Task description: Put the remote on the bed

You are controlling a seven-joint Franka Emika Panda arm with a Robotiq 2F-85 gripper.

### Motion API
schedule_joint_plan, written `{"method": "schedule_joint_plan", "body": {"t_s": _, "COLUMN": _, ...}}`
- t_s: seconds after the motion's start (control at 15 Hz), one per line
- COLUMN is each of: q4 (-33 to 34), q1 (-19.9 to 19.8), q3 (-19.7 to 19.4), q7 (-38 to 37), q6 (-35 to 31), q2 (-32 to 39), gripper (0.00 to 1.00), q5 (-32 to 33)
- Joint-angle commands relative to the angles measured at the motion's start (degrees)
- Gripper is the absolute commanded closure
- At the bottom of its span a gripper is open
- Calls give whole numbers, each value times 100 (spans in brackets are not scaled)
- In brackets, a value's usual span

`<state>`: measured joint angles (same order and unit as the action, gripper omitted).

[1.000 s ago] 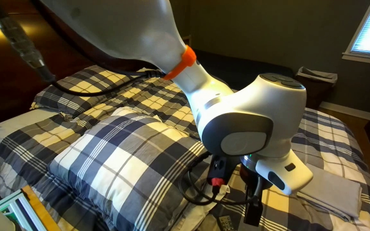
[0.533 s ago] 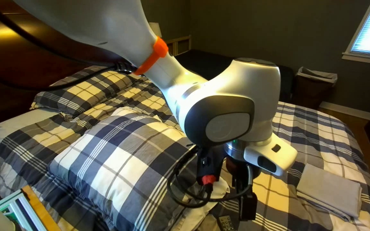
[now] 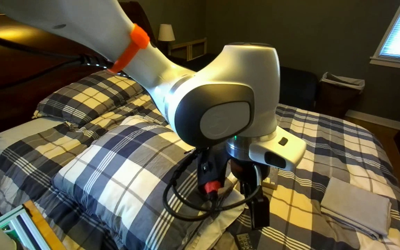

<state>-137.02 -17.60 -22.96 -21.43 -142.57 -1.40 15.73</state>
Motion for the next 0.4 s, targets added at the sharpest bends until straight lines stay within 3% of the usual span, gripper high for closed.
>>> {"method": "schedule_joint_plan", "body": {"t_s": 0.0, "q4": -433, "q1": -178, "q3": 146, "q7": -177, "q6": -302, "q2": -468, "gripper": 0, "q5": 477}}
{"method": "schedule_joint_plan", "body": {"t_s": 0.07, "q4": -103, "q1": -169, "q3": 174, "q7": -13, "q6": -46, "q2": -172, "gripper": 0, "q5": 171}}
{"method": "schedule_joint_plan", "body": {"t_s": 0.33, "q4": -107, "q1": -191, "q3": 208, "q7": -15, "q6": -62, "q2": -196, "gripper": 0, "q5": 185}}
